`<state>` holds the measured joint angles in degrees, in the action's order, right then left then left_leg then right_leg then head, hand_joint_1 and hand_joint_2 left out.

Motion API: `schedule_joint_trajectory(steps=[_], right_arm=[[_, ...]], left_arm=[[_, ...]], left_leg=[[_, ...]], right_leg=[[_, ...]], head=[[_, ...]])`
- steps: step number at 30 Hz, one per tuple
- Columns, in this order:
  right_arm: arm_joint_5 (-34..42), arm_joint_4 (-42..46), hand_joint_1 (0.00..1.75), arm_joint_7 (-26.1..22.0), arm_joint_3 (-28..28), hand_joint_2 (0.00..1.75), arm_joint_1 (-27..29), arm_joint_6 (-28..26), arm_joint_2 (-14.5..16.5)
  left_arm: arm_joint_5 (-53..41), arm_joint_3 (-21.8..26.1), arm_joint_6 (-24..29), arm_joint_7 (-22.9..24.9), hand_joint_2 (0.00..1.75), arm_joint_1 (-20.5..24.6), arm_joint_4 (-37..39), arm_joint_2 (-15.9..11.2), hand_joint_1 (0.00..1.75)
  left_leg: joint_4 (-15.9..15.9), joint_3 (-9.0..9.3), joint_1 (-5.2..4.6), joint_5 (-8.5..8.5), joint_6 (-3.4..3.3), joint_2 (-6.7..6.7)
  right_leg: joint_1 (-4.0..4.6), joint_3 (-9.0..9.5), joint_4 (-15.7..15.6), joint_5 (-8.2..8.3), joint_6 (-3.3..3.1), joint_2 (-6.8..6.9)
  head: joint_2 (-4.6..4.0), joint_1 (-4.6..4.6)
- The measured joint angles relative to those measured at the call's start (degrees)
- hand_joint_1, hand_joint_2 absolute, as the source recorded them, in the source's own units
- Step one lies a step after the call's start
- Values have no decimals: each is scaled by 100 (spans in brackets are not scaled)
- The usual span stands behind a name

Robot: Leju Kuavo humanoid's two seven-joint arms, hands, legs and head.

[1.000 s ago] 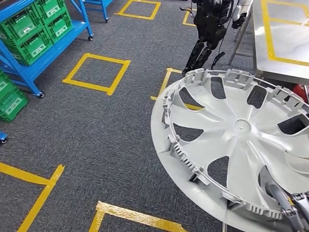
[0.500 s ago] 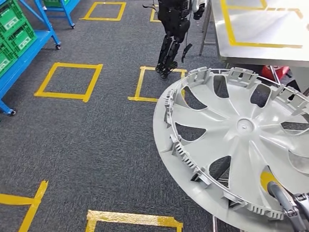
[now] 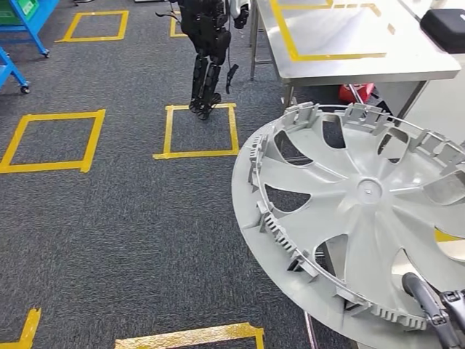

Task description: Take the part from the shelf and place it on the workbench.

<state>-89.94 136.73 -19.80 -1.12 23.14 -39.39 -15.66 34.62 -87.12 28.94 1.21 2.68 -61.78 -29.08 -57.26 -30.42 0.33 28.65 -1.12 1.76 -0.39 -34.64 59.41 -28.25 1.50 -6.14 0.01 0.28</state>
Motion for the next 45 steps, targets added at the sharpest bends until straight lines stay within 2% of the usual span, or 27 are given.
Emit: schedule_joint_trajectory(steps=[2,3,5,7,9,11,14,16,18,20,21,22,24,25,27,28,29,30,33,35,36,37,39,41,42,44,45], right_arm=[[2,5,175,0,1,175,1,0,1],[2,5,175,0,1,175,-3,0,1],[1,5,175,1,1,175,2,0,1],[0,5,175,2,-3,175,5,0,1],[1,5,175,2,-4,175,0,0,1],[3,7,175,8,-5,175,-1,0,1],[0,12,175,24,-21,175,15,0,1],[-1,26,175,31,-38,175,15,0,1],[-2,34,175,34,-42,175,10,0,1],[-3,34,175,35,-44,175,13,0,4],[-3,34,175,36,-47,175,14,0,8],[-3,34,175,36,-53,175,14,0,14],[-2,34,175,34,-74,175,13,0,25],[-2,34,175,33,-85,175,12,0,28],[-2,35,175,34,-113,175,22,0,32],[-2,36,175,37,-128,175,37,0,33],[-2,37,175,39,-143,175,63,0,35],[-1,39,175,43,-154,175,84,0,36],[2,48,175,49,-173,175,99,-1,39],[1,51,175,51,-176,175,104,-1,42],[1,51,175,52,-179,175,108,0,43],[0,51,175,54,-182,175,109,0,43],[0,51,175,59,-185,175,107,0,43],[1,52,175,73,-181,175,104,0,43],[1,53,175,83,-179,175,106,0,43],[1,55,175,97,-177,175,115,0,43],[1,62,175,103,-177,175,118,-1,43]], left_arm=[[-7,-2,-10,-1,0,2,1,4,0],[-9,-4,-13,0,0,-5,2,6,0],[-10,-9,-14,1,0,-13,4,8,0],[-11,-11,-14,2,0,-11,6,9,0],[-14,-11,-14,1,0,-8,7,12,0],[-15,-11,-13,1,0,-6,8,13,0],[-17,-9,-9,8,0,20,10,16,0],[-28,-8,-8,33,0,27,10,18,0],[-45,-13,-11,90,0,11,11,14,0],[-54,-17,-20,162,0,0,13,3,0],[-52,-17,-26,207,0,-1,15,-4,0],[-39,-17,-31,268,0,-2,17,-13,0],[28,-20,-31,405,0,-22,21,-45,0],[104,-23,-23,457,0,-48,22,-70,0],[348,-12,-1,504,0,-127,21,-133,0],[498,1,20,502,0,-178,16,-169,0],[633,17,46,496,0,-227,2,-207,0],[739,30,72,487,0,-280,-20,-246,0],[886,40,150,468,0,-441,-116,-358,0],[918,34,195,483,0,-500,-179,-421,0],[922,31,205,492,0,-510,-208,-443,0],[926,29,209,499,0,-513,-237,-459,0],[927,27,215,504,0,-514,-287,-481,0],[927,21,235,507,0,-513,-334,-509,0],[927,19,250,508,0,-512,-351,-525,0],[927,15,272,510,0,-500,-378,-547,0],[927,15,278,511,0,-494,-390,-555,0]], left_leg=[[33,6,-7,-17,-45,-155],[34,2,-15,-16,-55,-233],[33,2,-24,-7,-55,-393],[32,14,-23,8,-39,-542],[24,46,-39,41,7,-669],[10,69,-64,70,63,-772],[-15,95,-52,119,146,-868],[-316,-12,-22,334,199,-624],[-1052,-349,-6,699,214,-325],[-1635,-652,-7,860,209,-248],[-1636,-677,-8,767,198,-235],[-1410,-597,-8,570,180,-204],[-651,-288,-1,141,132,25],[-336,-162,6,31,115,152],[-99,-74,2,21,90,259],[-62,-65,-2,17,77,200],[-42,-55,-1,3,51,127],[-13,-42,6,-11,23,53],[34,-24,13,-23,-38,-183],[32,-21,7,-11,-46,-343],[32,-17,7,-4,-43,-416],[32,-5,8,6,-31,-488],[30,35,5,36,12,-616],[16,72,-22,75,73,-726],[11,84,-37,86,99,-777],[5,110,-31,110,154,-864],[-42,110,-18,159,186,-799]], right_leg=[[13,-286,586,-337,45,390],[7,-473,984,-526,70,507],[-14,-703,1476,-671,106,575],[-28,-488,1085,-403,122,644],[-16,-22,249,-87,105,867],[13,213,-158,5,36,980],[27,212,-186,26,-81,801],[10,227,-213,50,-154,686],[11,231,-216,56,-202,564],[28,237,-213,55,-216,416],[34,244,-210,55,-217,336],[37,254,-205,54,-217,255],[39,263,-188,45,-207,98],[36,248,-171,42,-192,23],[15,189,-155,56,-132,-120],[1,148,-158,70,-91,-195],[-6,116,-149,66,-58,-186],[0,69,-89,22,-33,-73],[14,-337,746,-444,27,454],[-9,-647,1388,-680,71,560],[-20,-674,1449,-648,88,582],[-30,-575,1267,-510,99,615],[-25,-136,465,-166,103,831],[3,187,-99,-17,45,1004],[21,222,-166,-28,5,1011],[22,215,-171,-5,-79,870],[16,217,-180,8,-116,808]], head=[[-1,20],[-1,27],[-1,26],[-1,27],[-1,29],[-1,24],[-1,20],[-1,1],[-1,-18],[-1,-19],[-1,-19],[-1,-18],[-1,-18],[-1,-15],[0,-15],[0,-16],[0,-17],[0,-8],[-1,23],[-1,23],[-1,25],[-1,25],[-1,28],[-1,21],[-1,18],[-1,16],[-1,11]])
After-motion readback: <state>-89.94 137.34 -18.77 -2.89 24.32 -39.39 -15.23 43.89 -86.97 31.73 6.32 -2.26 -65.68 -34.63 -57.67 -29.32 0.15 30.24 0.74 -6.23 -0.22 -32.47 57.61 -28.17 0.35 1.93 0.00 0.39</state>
